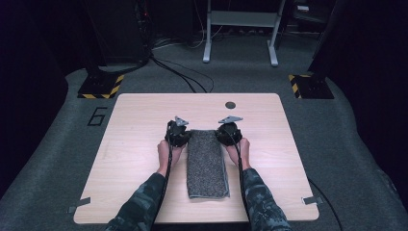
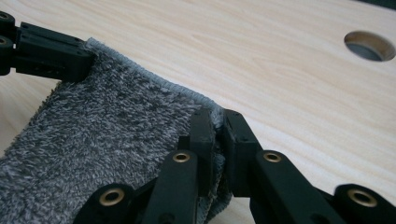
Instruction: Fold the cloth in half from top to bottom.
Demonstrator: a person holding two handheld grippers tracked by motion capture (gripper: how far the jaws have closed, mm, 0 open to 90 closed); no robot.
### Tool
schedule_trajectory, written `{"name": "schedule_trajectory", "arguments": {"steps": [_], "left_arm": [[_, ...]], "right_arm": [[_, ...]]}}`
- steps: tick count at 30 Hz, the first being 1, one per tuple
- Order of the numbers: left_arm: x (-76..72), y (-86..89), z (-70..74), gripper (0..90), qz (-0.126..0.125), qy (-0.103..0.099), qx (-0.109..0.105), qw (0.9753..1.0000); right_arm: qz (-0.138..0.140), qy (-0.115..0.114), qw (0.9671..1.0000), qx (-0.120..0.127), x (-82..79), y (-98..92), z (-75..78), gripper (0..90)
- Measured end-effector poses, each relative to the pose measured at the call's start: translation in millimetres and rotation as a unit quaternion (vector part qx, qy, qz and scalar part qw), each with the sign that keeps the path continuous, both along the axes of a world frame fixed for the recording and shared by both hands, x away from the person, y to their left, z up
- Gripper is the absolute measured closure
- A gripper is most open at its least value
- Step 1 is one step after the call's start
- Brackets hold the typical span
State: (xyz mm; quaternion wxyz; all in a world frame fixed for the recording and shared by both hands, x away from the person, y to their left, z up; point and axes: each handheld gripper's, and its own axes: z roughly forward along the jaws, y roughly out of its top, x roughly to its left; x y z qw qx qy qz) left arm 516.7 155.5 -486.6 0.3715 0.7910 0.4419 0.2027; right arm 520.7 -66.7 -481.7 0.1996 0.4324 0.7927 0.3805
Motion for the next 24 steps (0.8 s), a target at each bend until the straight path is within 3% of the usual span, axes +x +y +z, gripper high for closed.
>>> {"name": "schedule_trajectory", "arguments": {"steps": [3, 7, 10, 16, 24], "left_arm": [[-0.4, 0.6, 7.1, 86.2, -0.004, -0.012, 0.009, 0.9999], [-1.0, 1.6, 14.4, 86.2, 0.001, -0.027, -0.001, 0.9996], [-1.9, 1.9, 22.6, 86.2, 0.003, -0.042, -0.001, 0.9991], [-5.6, 2.1, 37.9, 86.1, -0.002, -0.068, 0.005, 0.9977], [-19.8, 1.6, 49.1, 86.1, -0.011, -0.098, -0.008, 0.9951]], "right_arm": [[0.002, -0.003, 1.0000, 0.003, 0.5, -0.9, 3.4, 83.2], [0.002, -0.015, 0.9999, 0.007, 0.1, -0.8, 15.3, 83.3], [0.011, -0.039, 0.9992, 0.001, -2.0, 0.2, 24.2, 83.2], [0.011, -0.054, 0.9984, 0.013, -3.4, -1.4, 37.9, 83.2], [0.018, -0.076, 0.9968, 0.018, -15.3, -6.2, 50.5, 83.2]]}}
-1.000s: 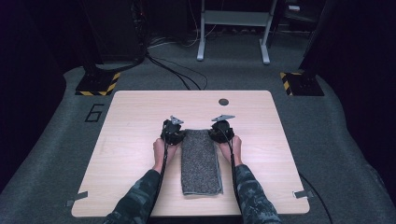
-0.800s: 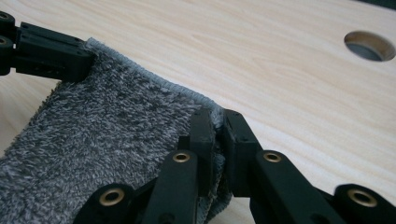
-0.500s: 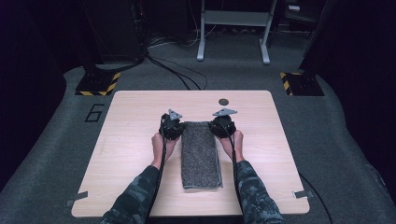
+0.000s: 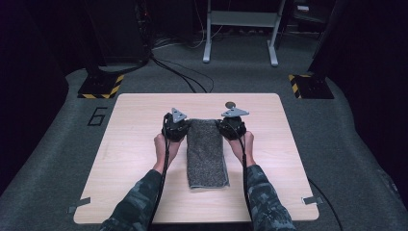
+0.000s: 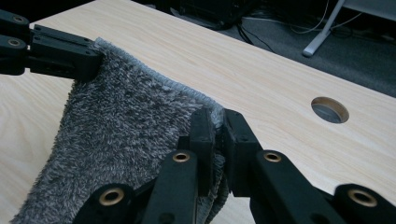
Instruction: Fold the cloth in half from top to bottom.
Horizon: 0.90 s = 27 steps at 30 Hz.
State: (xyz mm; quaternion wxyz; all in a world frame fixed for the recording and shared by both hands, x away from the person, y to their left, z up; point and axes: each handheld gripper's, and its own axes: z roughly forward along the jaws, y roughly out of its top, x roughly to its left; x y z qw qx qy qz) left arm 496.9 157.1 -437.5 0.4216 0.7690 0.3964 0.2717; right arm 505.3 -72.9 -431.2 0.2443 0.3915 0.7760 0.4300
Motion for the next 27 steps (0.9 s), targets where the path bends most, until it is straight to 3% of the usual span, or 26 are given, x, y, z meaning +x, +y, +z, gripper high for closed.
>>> {"name": "schedule_trajectory", "arguments": {"steps": [7, 10, 13, 19, 23, 27], "left_arm": [[-7.8, -0.4, 1.8, 86.0, -0.009, -0.015, 0.000, 0.9998], [-1.0, -3.1, -1.7, 86.0, -0.005, -0.015, 0.006, 0.9998], [-0.4, -1.9, -2.3, 86.0, -0.005, -0.011, -0.001, 0.9999], [-16.5, 1.8, -4.0, 86.0, -0.017, -0.019, -0.002, 0.9997], [-26.6, 4.6, -8.1, 85.9, -0.028, -0.014, -0.010, 0.9995], [-36.6, 4.7, -10.2, 85.8, -0.035, -0.021, -0.016, 0.9990]], "right_arm": [[0.009, -0.013, 0.9999, 0.003, -11.9, -5.3, 0.9, 83.1], [0.003, -0.021, 0.9997, -0.008, -3.0, -3.0, -2.9, 83.1], [-0.001, -0.012, 0.9999, -0.005, 4.9, -0.7, -5.8, 83.2], [0.013, -0.023, 0.9996, 0.005, -14.5, -4.3, -4.0, 83.1], [0.022, -0.028, 0.9994, 0.002, -27.0, -7.0, -5.6, 83.1], [0.034, -0.031, 0.9989, -0.004, -37.3, -9.7, -7.3, 83.1]]}}
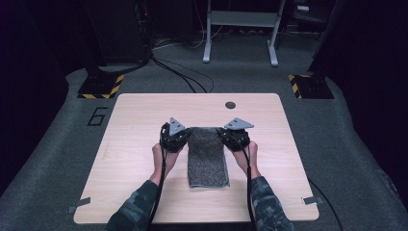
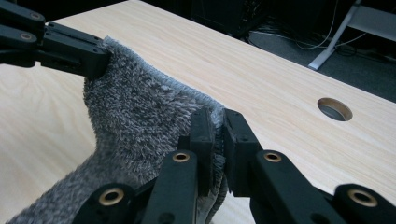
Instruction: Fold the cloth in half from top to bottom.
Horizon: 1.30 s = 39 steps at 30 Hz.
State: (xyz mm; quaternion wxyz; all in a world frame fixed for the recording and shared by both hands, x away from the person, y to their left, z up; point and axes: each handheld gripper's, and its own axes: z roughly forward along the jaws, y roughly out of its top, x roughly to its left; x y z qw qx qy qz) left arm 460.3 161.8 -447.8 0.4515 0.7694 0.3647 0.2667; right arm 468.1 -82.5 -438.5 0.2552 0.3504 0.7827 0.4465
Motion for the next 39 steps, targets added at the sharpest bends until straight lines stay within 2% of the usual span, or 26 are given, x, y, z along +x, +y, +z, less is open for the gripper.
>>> {"name": "schedule_trajectory", "arguments": {"steps": [11, 25, 26, 27, 28, 30, 35, 38, 39], "left_arm": [[-25.9, 0.9, -5.4, 85.1, -0.019, 0.009, 0.006, 0.9998], [-52.2, -5.0, -23.8, 84.2, -0.036, 0.026, 0.014, 0.9989], [-53.6, -5.1, -25.4, 84.1, -0.037, 0.027, 0.015, 0.9988], [-54.7, -5.1, -26.7, 84.1, -0.037, 0.029, 0.014, 0.9988], [-56.4, -5.2, -29.1, 84.1, -0.037, 0.031, 0.012, 0.9988], [-59.0, -4.7, -31.5, 83.7, -0.041, 0.038, 0.016, 0.9983], [-67.6, -4.4, -40.3, 82.9, -0.045, 0.048, 0.012, 0.9978], [-72.2, -3.0, -46.2, 81.8, -0.049, 0.057, 0.011, 0.9971], [-74.1, -2.4, -49.4, 81.3, -0.051, 0.066, 0.009, 0.9965]], "right_arm": [[0.019, -0.006, 0.9998, -0.006, -30.2, -4.8, -4.3, 82.8], [0.035, 0.013, 0.9991, -0.020, -63.1, -14.3, -31.1, 82.2], [0.030, 0.016, 0.9993, -0.014, -65.9, -13.5, -33.6, 82.1], [0.041, 0.013, 0.9989, -0.021, -66.8, -14.9, -34.8, 82.0], [0.034, 0.016, 0.9992, -0.016, -68.7, -14.0, -36.0, 82.0], [0.044, 0.015, 0.9986, -0.025, -70.9, -15.6, -38.5, 81.9], [0.044, 0.017, 0.9985, -0.026, -77.9, -16.7, -43.0, 81.2], [0.056, 0.022, 0.9976, -0.036, -82.8, -17.4, -46.1, 80.5], [0.058, 0.025, 0.9974, -0.037, -84.4, -17.7, -47.8, 80.1]]}}
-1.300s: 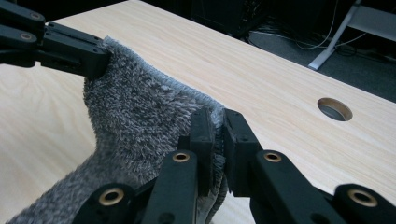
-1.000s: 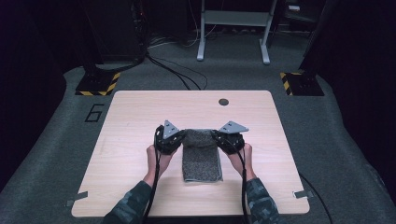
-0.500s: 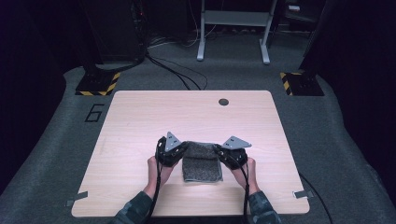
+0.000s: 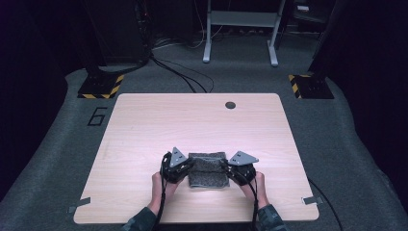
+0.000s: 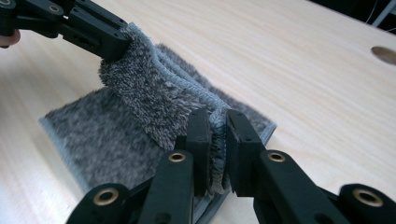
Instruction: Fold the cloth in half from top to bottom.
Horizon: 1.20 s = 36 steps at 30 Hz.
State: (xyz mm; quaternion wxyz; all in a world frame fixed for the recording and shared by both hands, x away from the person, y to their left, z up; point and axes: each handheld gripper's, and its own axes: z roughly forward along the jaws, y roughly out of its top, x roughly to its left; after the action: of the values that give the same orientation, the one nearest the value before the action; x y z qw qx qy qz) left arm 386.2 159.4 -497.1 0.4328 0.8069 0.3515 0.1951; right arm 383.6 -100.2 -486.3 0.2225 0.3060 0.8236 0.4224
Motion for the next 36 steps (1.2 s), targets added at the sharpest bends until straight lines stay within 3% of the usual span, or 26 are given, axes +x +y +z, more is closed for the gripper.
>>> {"name": "schedule_trajectory", "arguments": {"steps": [4, 7, 10, 12, 14, 18, 22, 26, 29, 36], "left_arm": [[-7.6, 2.2, -6.0, 70.9, -0.011, 0.022, -0.003, 0.9997], [-14.7, 7.5, -4.9, 55.0, -0.017, 0.033, -0.014, 0.9992], [-20.1, 19.8, 4.7, 42.2, -0.010, 0.012, -0.030, 0.9994], [-19.7, 26.1, 10.3, 37.6, 0.004, 0.005, -0.035, 0.9993], [-14.1, 31.4, 14.8, 35.4, 0.018, 0.003, -0.028, 0.9994], [-1.1, 27.9, 13.4, 29.0, 0.023, 0.023, -0.014, 0.9994], [-0.9, 14.1, 1.2, 22.5, 0.001, 0.053, 0.012, 0.9985], [-8.3, 8.4, -14.1, 21.2, -0.010, 0.067, 0.043, 0.9968], [-10.5, 8.7, -21.2, 21.1, -0.008, 0.072, 0.051, 0.9961], [-11.0, 10.1, -23.0, 19.8, -0.007, 0.063, 0.067, 0.9957]], "right_arm": [[0.002, 0.023, 0.9997, -0.005, -9.0, -1.8, -7.3, 73.6], [0.008, 0.042, 0.9991, 0.006, -15.8, -7.4, -8.2, 62.6], [0.003, 0.061, 0.9977, 0.028, -19.2, -15.3, -2.4, 49.4], [0.001, 0.061, 0.9977, 0.029, -20.0, -20.3, 2.4, 47.1], [-0.009, 0.065, 0.9970, 0.042, -17.4, -25.1, 7.0, 43.7], [-0.035, 0.074, 0.9957, 0.043, -7.8, -22.9, 6.4, 39.5], [-0.052, 0.087, 0.9946, 0.020, -0.7, -11.6, -4.7, 32.2], [-0.058, 0.097, 0.9936, 0.000, -2.2, -8.6, -16.1, 28.8], [-0.060, 0.098, 0.9933, -0.009, -4.4, -9.6, -21.4, 28.1], [-0.066, 0.104, 0.9923, -0.016, -13.3, -11.8, -32.0, 27.4]]}}
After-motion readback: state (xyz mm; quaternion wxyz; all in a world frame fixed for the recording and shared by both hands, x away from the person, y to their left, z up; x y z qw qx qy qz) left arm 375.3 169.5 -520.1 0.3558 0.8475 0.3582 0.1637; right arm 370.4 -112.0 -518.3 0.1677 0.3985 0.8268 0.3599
